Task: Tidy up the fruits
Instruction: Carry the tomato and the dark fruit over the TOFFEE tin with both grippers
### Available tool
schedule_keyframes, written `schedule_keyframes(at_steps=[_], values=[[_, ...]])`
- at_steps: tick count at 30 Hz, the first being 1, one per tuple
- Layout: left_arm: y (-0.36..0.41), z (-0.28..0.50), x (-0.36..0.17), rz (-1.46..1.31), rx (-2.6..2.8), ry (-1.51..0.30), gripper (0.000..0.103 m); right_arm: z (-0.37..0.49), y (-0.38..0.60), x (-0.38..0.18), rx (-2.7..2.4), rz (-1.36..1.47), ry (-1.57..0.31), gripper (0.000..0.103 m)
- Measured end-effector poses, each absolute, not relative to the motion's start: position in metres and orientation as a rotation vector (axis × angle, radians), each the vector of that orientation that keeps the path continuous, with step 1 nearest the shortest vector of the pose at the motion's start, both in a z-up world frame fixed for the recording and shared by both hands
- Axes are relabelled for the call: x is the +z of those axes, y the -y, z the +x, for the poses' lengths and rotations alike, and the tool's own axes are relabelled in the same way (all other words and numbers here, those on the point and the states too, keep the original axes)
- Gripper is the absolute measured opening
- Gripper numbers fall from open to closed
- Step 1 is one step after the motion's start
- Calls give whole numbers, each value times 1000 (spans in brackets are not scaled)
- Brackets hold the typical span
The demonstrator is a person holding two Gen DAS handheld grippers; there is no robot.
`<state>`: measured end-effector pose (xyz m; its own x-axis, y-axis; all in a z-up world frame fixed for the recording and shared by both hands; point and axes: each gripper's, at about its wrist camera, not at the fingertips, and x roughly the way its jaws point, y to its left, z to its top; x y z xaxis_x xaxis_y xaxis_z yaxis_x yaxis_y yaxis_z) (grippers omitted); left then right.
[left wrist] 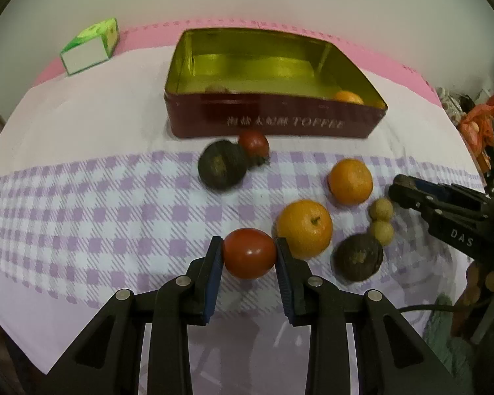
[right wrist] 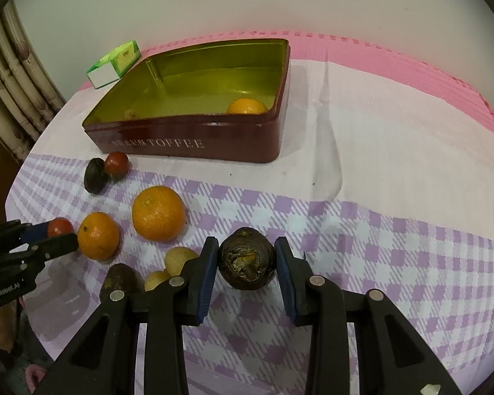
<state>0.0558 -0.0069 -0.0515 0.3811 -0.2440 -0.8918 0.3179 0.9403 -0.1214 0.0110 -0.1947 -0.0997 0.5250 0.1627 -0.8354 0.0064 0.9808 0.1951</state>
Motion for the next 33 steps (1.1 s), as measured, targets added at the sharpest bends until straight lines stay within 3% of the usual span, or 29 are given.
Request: schedule_keyframes(at_steps=[19,33], values=[[10,127,4,44,-302,-951,32,61,186,-46,143,143,-895,32],[23,179,-18,33,-297,-1024,32,117,175,-57,171,116,-923,32]])
